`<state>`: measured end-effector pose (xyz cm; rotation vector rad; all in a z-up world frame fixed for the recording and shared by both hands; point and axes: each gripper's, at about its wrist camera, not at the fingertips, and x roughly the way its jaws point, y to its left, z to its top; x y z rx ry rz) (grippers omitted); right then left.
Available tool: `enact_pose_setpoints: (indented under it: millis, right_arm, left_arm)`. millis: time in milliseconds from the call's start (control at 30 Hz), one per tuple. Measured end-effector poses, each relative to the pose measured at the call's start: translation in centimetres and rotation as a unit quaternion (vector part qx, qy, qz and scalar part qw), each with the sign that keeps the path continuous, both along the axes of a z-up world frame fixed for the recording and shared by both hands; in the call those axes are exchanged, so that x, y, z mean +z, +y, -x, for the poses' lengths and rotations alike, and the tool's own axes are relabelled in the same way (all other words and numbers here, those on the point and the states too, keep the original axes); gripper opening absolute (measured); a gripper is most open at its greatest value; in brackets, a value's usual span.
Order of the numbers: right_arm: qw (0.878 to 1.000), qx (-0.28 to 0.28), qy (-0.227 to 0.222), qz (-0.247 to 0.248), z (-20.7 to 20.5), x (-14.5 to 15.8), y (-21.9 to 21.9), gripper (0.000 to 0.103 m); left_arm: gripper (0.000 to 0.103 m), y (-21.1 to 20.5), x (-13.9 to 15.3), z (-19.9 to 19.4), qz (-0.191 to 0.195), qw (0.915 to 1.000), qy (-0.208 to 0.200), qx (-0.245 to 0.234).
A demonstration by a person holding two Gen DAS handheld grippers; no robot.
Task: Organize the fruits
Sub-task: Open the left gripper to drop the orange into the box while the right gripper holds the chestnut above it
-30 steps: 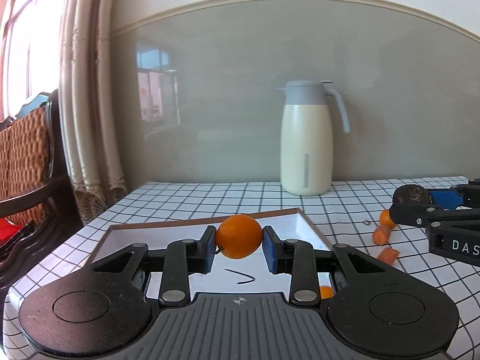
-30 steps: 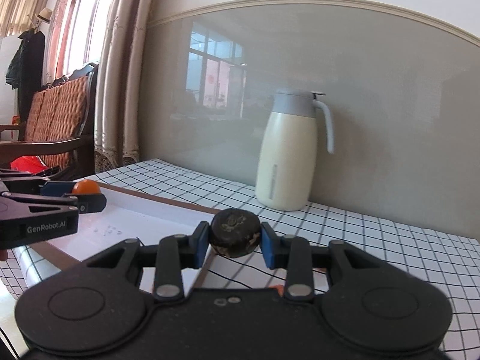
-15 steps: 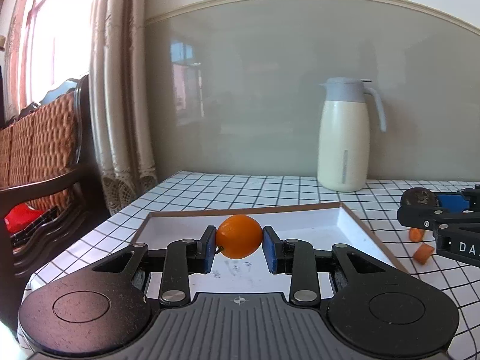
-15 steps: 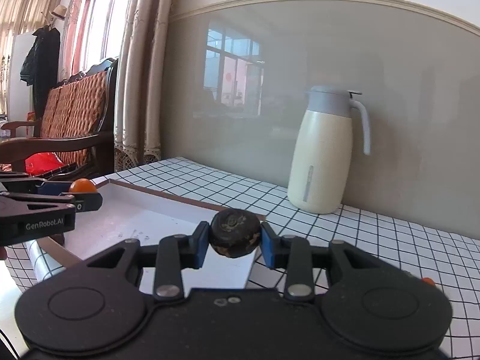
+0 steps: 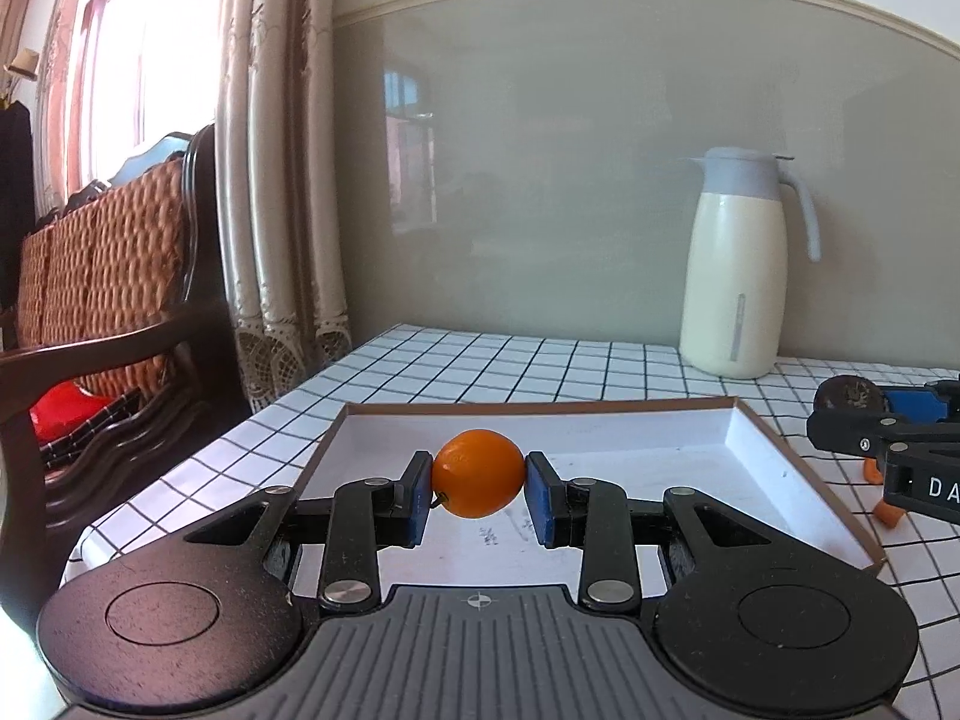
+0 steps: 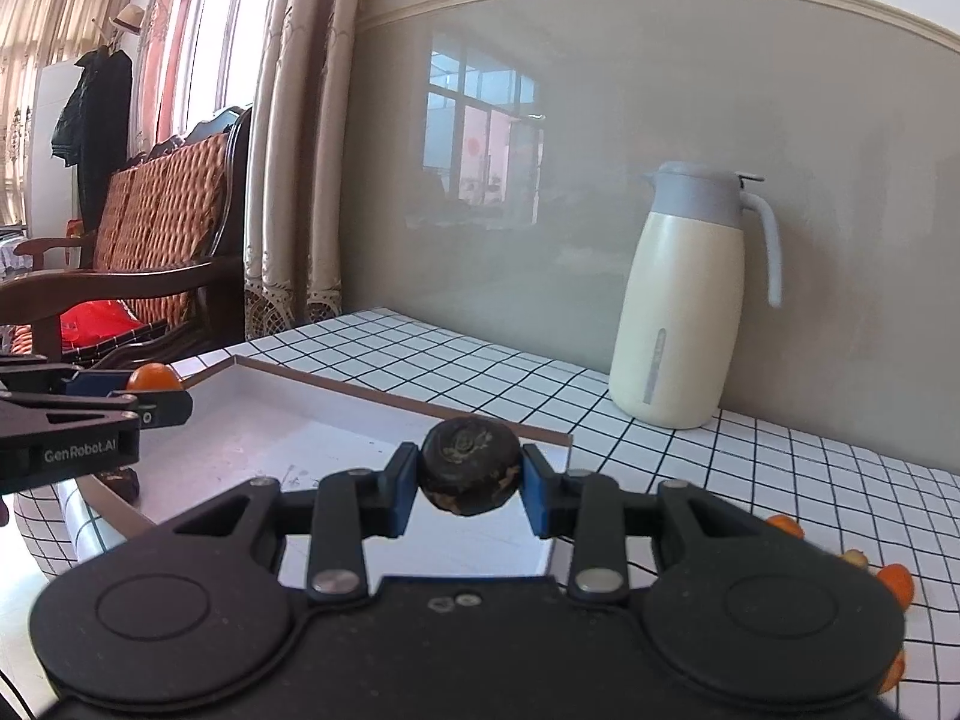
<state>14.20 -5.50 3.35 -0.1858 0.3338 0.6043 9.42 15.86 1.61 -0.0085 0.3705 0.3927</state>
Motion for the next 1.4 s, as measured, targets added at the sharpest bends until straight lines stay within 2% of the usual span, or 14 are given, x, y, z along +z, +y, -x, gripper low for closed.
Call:
enact_pose_setpoints:
  millis: [600, 1400]
  right_arm:
    - [1.0, 0.017, 0.017, 0.005, -1.3, -0.9, 2.7, 0.027]
    - [0.999, 0.017, 0.044, 0.009, -4.0, -1.4, 3.7, 0.027]
  left_arm:
    - [0.033, 2.8, -1.0, -0.8, 0.011, 0.9993, 0.014, 0.032]
    - [0.033, 5.6, -1.5, -3.4, 0.026, 0.9976, 0.027, 0.058]
